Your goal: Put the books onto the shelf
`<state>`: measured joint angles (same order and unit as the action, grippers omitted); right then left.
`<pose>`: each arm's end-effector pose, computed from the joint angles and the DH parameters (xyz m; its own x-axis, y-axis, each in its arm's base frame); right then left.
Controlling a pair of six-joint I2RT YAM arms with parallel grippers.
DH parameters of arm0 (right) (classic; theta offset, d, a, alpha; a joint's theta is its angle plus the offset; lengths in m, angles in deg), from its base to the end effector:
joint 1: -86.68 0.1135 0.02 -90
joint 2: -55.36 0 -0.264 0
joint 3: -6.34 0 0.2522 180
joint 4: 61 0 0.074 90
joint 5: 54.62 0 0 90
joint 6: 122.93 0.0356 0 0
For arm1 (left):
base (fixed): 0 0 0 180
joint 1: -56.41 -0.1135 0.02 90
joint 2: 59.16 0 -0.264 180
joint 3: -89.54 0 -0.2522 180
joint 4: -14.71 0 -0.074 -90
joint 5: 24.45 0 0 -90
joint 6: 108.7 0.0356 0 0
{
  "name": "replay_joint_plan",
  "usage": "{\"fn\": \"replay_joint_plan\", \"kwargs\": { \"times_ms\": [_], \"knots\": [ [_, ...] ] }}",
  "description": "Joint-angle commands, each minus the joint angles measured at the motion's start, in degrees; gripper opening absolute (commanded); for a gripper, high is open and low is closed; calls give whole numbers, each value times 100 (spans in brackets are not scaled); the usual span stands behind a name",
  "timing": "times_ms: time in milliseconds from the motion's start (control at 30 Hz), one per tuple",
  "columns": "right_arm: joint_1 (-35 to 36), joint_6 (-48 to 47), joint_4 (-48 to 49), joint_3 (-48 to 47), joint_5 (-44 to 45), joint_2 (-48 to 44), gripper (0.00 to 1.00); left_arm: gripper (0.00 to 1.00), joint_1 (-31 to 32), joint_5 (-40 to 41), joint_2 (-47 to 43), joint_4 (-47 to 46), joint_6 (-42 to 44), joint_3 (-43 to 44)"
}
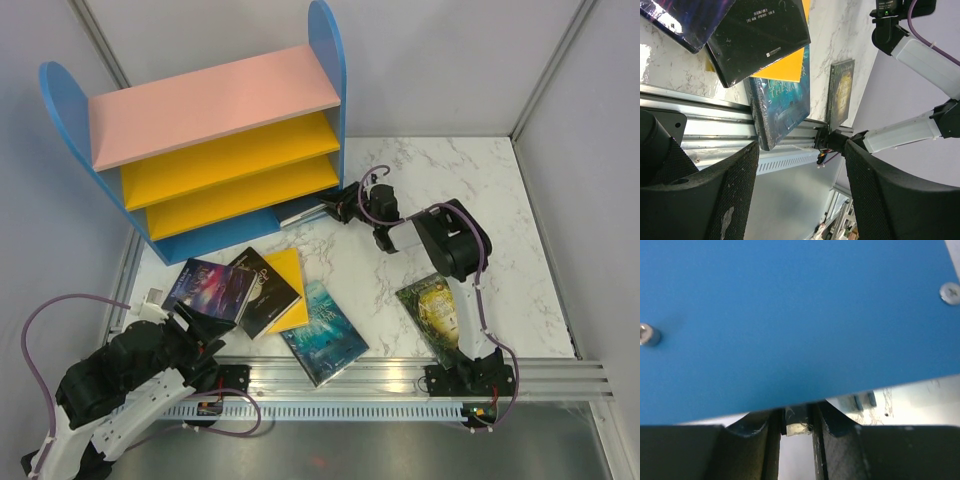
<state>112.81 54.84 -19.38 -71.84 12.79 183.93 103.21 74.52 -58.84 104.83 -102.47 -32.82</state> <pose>0.3989 0.2109 0.1093 -0.7522 0.6586 0.0201 0.1077 0.0928 0.9898 -0.0069 0.0155 0.2681 -0.6669 -0.7243 -0.1752 -0.3002 0.4763 -0.8264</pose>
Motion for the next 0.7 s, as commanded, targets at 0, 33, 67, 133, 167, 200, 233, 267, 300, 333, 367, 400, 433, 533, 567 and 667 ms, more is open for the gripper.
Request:
{"fn": "replay_joint_plan", "kwargs": {
  "times_ms": [0,33,67,133,167,200,233,267,300,333,367,400,433,533,567,667],
  "knots": [
    [15,-154,-70,-457,27,133,12,73,21,219,-331,389,-210,16],
    [6,-172,-105,-518,-8,159,21,73,13,236,-331,380,-219,16],
    [15,-172,-132,-519,-26,168,42,73,21,263,-331,380,-228,16],
    [15,-190,-202,-484,-61,133,56,73,21,307,-331,362,-254,24],
    [24,-190,-211,-449,-79,81,66,73,21,342,-331,345,-254,24],
    [6,-190,-176,-387,-96,54,67,73,21,351,-331,336,-254,24],
    [6,-155,-141,-248,-105,10,67,73,30,377,-331,327,-263,24],
    [6,-146,-124,-177,-114,-86,68,73,22,403,-331,318,-254,-2],
    [-11,-146,-62,-98,-123,-130,69,73,30,404,-331,301,-263,-11],
    [-11,-128,-44,60,-149,-183,69,73,22,404,-331,292,-254,-28],
    [-20,-128,-18,140,-175,-288,70,73,30,412,-331,283,-245,-55],
    [-20,-137,-18,210,-193,-341,70,73,22,412,-331,275,-245,-63],
    [-38,-146,-27,359,-254,-394,70,73,30,421,-331,257,-237,-81],
    [-73,-172,-27,640,-386,-631,71,73,22,491,-331,257,-202,-72],
    [-82,-172,-18,711,-413,-675,71,73,30,509,-322,257,-201,-72],
    [-117,-233,-62,1001,-518,-895,72,73,30,553,-313,257,-184,-55]
  ]
}}
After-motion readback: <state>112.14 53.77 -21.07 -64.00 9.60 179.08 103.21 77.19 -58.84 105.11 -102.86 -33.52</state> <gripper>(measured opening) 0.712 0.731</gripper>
